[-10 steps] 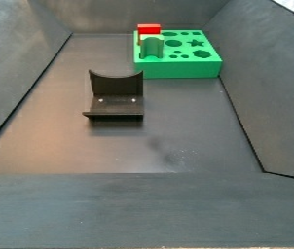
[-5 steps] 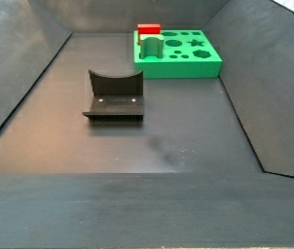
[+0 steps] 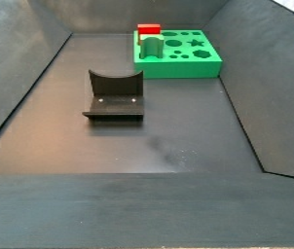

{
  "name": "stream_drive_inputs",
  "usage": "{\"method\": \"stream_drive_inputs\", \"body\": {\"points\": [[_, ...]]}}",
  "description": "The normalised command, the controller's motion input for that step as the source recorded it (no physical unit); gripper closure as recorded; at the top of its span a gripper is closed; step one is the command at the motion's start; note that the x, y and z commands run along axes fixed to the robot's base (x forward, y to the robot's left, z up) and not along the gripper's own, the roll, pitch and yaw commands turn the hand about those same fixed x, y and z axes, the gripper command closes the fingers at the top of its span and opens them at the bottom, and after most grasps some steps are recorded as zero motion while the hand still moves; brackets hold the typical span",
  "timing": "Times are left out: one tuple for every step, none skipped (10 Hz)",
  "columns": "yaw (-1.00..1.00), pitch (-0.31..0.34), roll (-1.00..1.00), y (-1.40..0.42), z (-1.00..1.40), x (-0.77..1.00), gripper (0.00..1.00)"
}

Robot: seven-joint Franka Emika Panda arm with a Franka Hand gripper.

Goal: Pick up the rectangle object. Move up. Move to above the board. Insert the rectangle object.
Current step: Insert the rectangle object.

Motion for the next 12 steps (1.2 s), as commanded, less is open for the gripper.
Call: {"method": "stream_drive_inputs", "body": {"points": [[-1.0,-0.041,-0.05,-0.01,-0.2,0.0,1.0],[-1.0,-0.041,-0.04,-0.01,-0.2,0.0,1.0],[-0.78,0.0,-0.15,-0.04,0.0,0.3,1.0],[0.0,-0.031,0.0,0.0,0.0,-0.06,1.0],[-0.24,-0.179,-0.06,-0.28,-0.24,0.14,1.0],[-0.65,-0.199,-0.13,-0.31,-0.2,0.1,1.0],[-0.79,-0.149,-0.15,-0.25,-0.04,0.0,1.0],[-0.93,-0.183,-0.17,-0.1,-0.06,0.0,1.0],[-0.96,-0.194,-0.16,-0.08,-0.09,0.0,1.0],[-0.97,-0.19,-0.15,-0.07,-0.09,0.0,1.0],[-0.96,-0.1,-0.13,-0.07,-0.11,0.0,1.0],[0.34,-0.066,0.03,0.0,0.0,0.0,1.0]]}}
